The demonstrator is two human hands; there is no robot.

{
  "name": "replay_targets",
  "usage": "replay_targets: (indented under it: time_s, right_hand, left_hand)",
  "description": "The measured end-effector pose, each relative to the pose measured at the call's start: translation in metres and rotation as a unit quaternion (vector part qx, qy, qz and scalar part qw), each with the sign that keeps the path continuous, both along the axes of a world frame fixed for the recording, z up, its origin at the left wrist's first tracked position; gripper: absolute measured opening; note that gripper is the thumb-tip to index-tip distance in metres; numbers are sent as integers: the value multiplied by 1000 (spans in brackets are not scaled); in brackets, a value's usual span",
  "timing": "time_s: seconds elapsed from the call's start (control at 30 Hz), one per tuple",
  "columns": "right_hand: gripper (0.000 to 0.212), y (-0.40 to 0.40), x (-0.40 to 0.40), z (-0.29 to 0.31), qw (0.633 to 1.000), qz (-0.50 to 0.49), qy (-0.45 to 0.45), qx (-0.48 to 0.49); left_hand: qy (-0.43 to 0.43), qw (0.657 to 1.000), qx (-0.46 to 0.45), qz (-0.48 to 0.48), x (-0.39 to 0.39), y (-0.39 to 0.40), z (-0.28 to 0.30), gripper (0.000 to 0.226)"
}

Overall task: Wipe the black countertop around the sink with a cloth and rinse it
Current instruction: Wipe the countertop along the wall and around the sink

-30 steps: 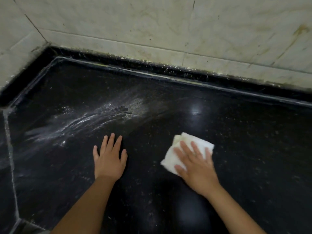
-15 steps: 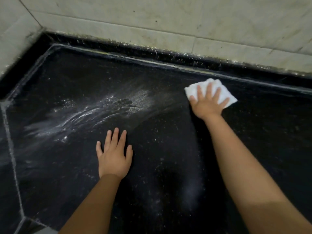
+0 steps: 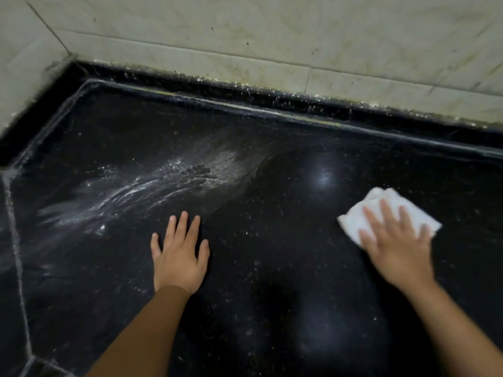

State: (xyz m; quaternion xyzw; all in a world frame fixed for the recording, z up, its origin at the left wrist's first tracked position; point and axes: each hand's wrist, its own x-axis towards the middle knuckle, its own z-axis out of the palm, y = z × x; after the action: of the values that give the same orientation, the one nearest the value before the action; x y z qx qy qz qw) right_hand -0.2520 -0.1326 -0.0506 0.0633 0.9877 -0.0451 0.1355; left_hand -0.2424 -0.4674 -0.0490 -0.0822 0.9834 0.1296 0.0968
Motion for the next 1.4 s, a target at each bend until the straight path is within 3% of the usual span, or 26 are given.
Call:
replay_targets:
  time_s: [0.1,0.33,0.47,0.67,0.87,0.93,1.0,1.07,1.13,1.27,1.4]
  right_hand:
    - [52,35,-39,12,984,-171,-31,-26]
    - [53,-12,-129,15,977,-205,-45,-47]
    - [53,-73,-162,10,988,-130,-56,-54]
    - [54,-156,-170,8,992,61,-75,-77]
    - [60,-154,-80,2,959,268,-62,-65]
    - [59,-127,-38,-8,958,285,-17,-33]
    - [49,-92,-7,-8,975,216,-33,-28]
    - [59,-49,3,-2,991,126,-39,-9]
    - [55,-8,-7,4,998,15,-62,4]
    - [54,15,-61,17,976,-208,-50,-44]
    - [54,-23,-122,15,957,-279,-39,-64]
  left_hand:
    - [-7,1000,-2,-2,-1,-1,-1,51]
    - [-26,999,-34,-10,-3,-3,-3,58]
    - [-21,999,-31,-15,-3,-5,-4,88]
    - [-13,1000,-20,-6,-3,-5,-6,89]
    - [5,1000,1,6,-3,-4,-6,88]
    - [6,1000,4,7,-2,-4,-5,88]
    - [7,1000,3,8,-2,-4,-3,89]
    - [4,1000,-2,6,-2,-2,-2,87]
    - [0,1000,-16,1,-3,-1,-2,83]
    - [-6,1000,-27,0,-3,-1,-4,75]
    - [11,1000,-19,-5,-3,-2,-6,85]
